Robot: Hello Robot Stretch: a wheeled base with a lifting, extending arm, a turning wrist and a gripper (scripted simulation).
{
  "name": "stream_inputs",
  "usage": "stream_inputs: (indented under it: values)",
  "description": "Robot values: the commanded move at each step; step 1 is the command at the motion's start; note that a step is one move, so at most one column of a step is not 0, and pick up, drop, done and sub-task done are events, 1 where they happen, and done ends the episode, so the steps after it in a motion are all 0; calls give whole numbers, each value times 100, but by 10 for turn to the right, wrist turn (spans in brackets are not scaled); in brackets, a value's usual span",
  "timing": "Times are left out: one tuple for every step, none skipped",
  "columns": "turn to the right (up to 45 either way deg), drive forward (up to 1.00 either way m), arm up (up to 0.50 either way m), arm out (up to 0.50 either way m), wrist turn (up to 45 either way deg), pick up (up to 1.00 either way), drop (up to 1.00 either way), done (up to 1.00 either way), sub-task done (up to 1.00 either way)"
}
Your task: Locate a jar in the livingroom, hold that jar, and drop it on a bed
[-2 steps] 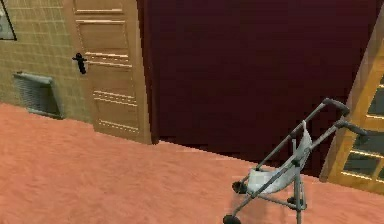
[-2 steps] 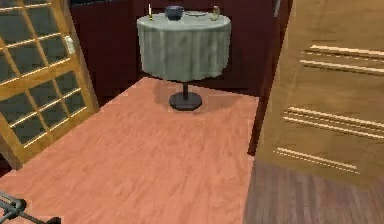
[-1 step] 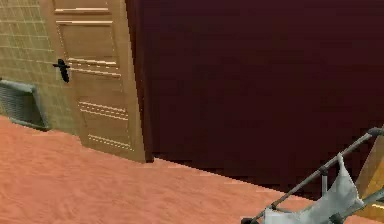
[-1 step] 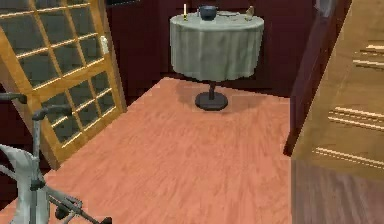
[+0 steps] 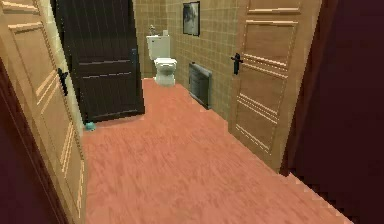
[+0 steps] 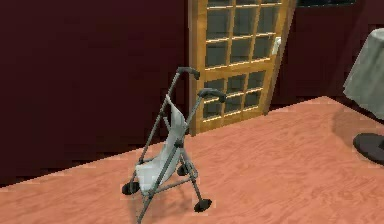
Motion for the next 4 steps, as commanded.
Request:
stream_inputs:
  values:
    - [-60, 0, 0, 0, 0, 0, 0, 0, 0]
    - [0, 100, 0, 0, 0, 0, 0, 0, 0]
    - [0, 100, 0, 0, 0, 0, 0, 0, 0]
    - [-30, 0, 0, 0, 0, 0, 0, 0, 0]
